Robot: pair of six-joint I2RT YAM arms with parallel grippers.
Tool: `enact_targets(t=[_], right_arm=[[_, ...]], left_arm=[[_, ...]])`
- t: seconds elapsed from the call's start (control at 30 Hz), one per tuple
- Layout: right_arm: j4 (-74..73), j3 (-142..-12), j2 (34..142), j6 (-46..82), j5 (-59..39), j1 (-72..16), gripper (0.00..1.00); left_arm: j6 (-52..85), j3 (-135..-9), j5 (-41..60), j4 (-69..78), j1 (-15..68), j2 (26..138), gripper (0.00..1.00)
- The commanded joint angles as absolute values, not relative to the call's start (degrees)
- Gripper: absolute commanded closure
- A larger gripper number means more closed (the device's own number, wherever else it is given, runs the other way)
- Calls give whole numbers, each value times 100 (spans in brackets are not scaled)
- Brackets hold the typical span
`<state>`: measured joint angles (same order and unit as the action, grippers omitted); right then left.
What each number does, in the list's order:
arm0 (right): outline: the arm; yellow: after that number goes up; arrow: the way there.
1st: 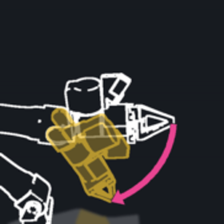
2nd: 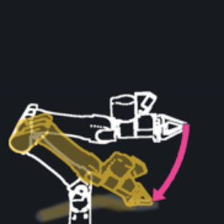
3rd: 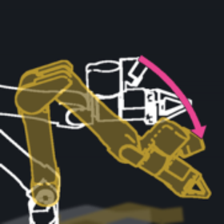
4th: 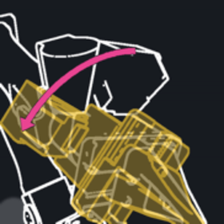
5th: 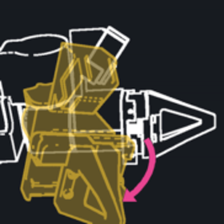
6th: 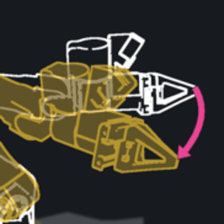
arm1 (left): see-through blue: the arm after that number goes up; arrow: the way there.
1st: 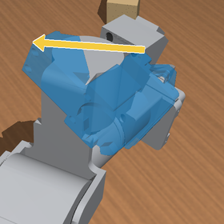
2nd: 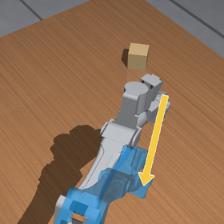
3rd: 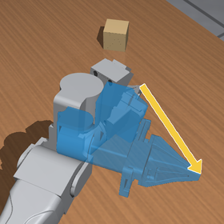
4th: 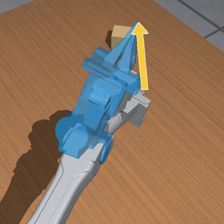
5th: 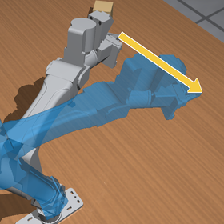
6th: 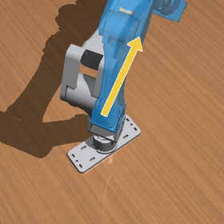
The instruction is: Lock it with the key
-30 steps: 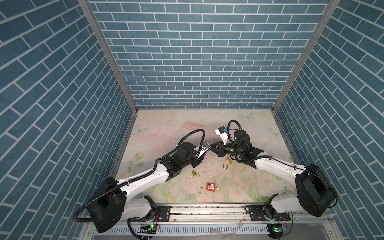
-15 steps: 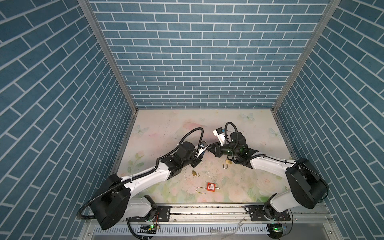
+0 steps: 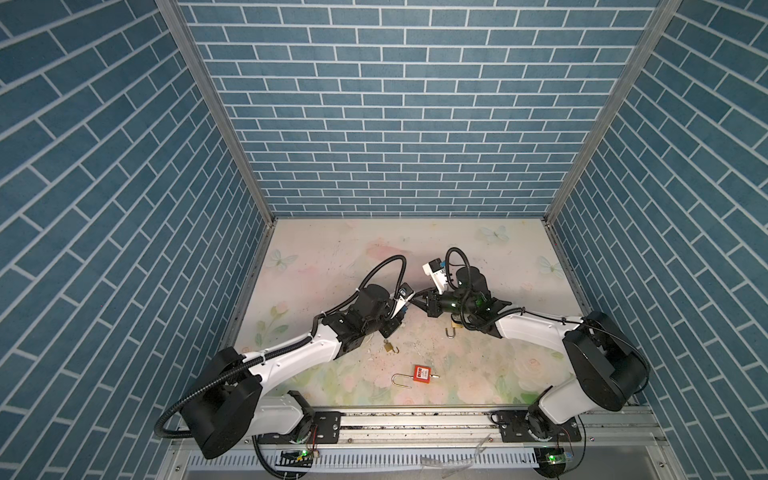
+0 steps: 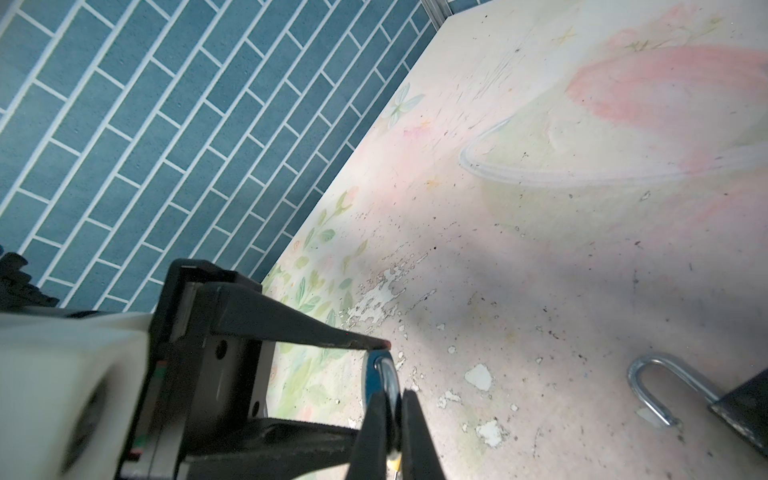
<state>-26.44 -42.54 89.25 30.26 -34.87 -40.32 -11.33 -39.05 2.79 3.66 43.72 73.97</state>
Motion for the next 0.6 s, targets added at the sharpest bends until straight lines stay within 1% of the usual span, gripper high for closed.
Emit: enact_targets(t=[0.0, 0.2, 0.57], right_arm=[[-1064, -3883, 9447, 3103, -4430, -4632, 100], [-1092, -3911, 9542, 3085, -4598, -4641, 100], [-1266, -3929, 9811, 3133, -4888, -4682, 100]], left_arm=[[-992, -4545, 732, 5505, 4396, 7143, 100], [-1128, -4518, 915, 5839, 4399, 7280, 100], [-1101, -4544, 939, 6689, 4374, 7661, 100]])
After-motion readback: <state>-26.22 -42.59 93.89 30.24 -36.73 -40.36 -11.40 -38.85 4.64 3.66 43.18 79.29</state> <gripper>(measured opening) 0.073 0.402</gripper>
